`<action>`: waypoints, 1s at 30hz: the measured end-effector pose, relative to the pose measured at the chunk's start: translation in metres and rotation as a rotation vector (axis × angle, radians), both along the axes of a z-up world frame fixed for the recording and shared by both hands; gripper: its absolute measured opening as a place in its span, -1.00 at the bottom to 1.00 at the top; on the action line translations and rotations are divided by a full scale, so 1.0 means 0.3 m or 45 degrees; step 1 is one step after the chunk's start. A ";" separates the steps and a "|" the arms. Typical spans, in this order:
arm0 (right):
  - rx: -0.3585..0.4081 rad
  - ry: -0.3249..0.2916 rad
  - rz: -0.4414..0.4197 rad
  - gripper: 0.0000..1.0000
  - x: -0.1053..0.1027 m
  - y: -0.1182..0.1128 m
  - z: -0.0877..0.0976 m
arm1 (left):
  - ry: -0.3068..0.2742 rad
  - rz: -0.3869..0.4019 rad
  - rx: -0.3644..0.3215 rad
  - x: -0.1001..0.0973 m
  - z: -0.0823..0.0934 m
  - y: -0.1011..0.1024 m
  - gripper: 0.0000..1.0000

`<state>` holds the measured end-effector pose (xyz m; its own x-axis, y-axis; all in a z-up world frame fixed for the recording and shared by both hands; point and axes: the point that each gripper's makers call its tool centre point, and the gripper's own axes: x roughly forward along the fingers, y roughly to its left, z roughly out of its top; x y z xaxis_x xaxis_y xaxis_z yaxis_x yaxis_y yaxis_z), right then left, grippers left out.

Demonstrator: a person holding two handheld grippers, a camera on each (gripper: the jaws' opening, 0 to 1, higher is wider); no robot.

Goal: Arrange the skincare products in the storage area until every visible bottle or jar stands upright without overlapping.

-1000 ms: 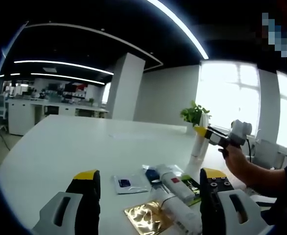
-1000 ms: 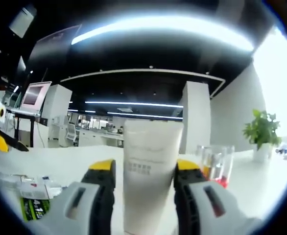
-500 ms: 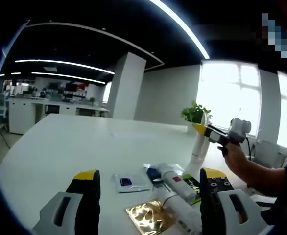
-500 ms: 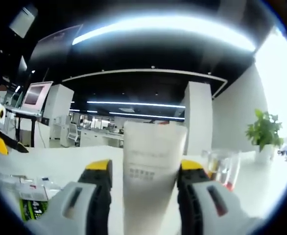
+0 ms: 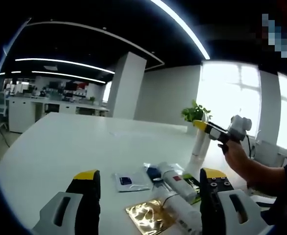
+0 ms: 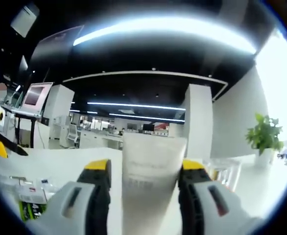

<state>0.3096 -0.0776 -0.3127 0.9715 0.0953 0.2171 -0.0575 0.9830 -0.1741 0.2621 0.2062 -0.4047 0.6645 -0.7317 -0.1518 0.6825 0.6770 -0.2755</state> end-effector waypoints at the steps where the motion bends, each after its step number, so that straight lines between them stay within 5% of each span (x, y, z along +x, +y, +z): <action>1: 0.001 -0.004 0.002 0.11 0.001 -0.002 0.003 | 0.002 0.001 -0.002 0.001 -0.001 0.001 0.69; 30: -0.043 -0.035 -0.020 0.14 0.009 -0.012 0.072 | 0.008 -0.002 -0.004 0.013 -0.014 -0.004 0.69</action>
<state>0.3122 -0.0813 -0.2910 0.9667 0.0877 0.2404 -0.0368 0.9774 -0.2083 0.2660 0.2050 -0.4088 0.6622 -0.7334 -0.1537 0.6821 0.6748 -0.2818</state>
